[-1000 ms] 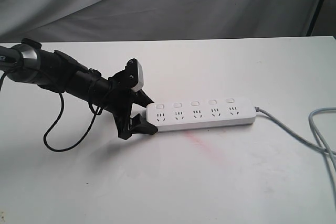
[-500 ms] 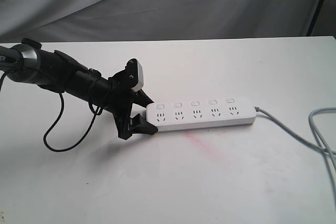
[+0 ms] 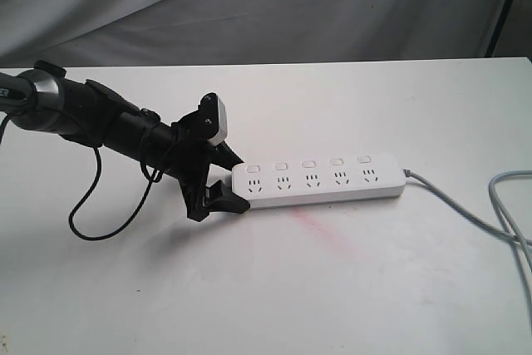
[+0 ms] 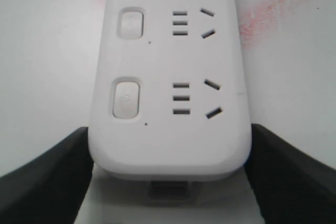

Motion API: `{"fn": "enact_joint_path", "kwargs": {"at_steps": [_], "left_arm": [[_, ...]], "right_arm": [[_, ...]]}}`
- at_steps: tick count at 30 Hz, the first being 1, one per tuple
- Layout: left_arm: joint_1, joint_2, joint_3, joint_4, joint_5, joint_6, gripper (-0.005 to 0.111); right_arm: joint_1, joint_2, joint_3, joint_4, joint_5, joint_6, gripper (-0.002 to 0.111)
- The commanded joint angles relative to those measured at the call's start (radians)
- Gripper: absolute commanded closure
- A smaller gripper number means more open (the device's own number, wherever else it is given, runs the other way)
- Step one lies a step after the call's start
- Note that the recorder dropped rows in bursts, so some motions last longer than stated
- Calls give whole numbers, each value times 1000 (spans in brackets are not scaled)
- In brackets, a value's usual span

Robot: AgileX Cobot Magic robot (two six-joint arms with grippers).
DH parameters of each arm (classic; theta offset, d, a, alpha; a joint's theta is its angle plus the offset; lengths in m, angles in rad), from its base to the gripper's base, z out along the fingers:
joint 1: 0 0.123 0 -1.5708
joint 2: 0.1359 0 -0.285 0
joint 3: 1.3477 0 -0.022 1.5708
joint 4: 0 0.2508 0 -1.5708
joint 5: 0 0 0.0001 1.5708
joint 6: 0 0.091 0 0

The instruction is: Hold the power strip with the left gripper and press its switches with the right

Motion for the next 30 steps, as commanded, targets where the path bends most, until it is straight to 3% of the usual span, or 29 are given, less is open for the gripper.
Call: {"fn": "enact_joint_path", "kwargs": {"at_steps": [1,4,30], "left_arm": [[-1,6,-4,23,-52,9,107],[-1,6,-4,23,-52,9,107],[-1,6,-4,23,-52,9,107]], "right_arm": [[2,-6,4,-11,48,0,108],[2,-6,4,-9,123,0,108],[2,-6,4,14,119,0,108]]}}
